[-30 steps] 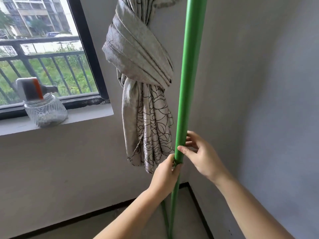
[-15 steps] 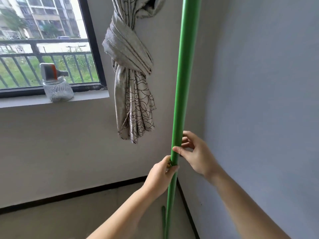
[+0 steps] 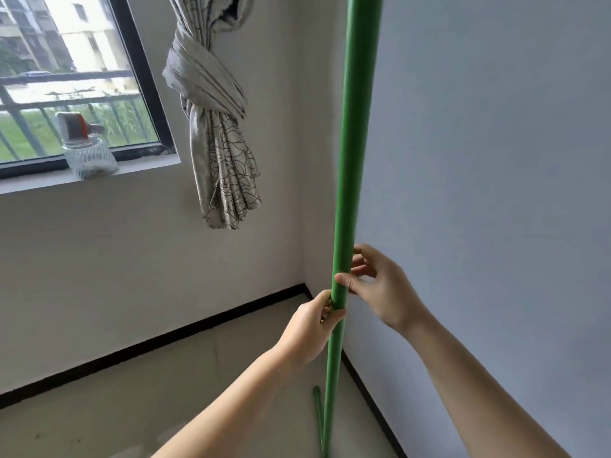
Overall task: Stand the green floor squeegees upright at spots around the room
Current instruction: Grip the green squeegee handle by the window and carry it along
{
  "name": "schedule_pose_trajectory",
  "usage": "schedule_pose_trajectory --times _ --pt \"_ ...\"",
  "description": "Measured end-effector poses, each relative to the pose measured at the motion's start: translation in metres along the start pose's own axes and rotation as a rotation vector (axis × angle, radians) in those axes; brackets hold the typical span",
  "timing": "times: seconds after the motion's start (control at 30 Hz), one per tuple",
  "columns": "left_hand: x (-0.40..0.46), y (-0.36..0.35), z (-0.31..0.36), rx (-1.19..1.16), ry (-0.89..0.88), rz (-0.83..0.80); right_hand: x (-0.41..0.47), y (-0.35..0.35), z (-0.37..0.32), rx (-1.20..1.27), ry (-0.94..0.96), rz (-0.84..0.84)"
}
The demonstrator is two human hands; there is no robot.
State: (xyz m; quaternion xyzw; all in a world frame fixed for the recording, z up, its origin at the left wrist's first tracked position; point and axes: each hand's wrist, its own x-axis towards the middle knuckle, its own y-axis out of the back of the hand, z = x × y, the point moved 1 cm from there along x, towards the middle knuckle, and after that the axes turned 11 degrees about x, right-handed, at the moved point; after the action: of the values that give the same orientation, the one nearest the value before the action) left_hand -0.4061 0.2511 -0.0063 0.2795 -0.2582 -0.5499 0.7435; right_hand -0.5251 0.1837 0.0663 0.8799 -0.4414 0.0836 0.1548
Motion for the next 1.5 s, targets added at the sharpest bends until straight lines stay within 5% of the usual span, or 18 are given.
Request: schedule_pose_trajectory --times 0.4,0.7,1.5 --pt "-0.182 -0.060 0.085 -0.053 -0.037 -0.063 -0.206 0.033 -0.059 -0.019 -0.010 0.063" --pt "-0.346 -0.133 0.160 -0.094 0.178 0.176 -0.356 0.065 -0.103 0.043 0.031 -0.136" --pt "-0.781 -0.237 0.307 -0.247 0.401 0.448 -0.775 0.058 -0.222 0.029 0.198 -0.410"
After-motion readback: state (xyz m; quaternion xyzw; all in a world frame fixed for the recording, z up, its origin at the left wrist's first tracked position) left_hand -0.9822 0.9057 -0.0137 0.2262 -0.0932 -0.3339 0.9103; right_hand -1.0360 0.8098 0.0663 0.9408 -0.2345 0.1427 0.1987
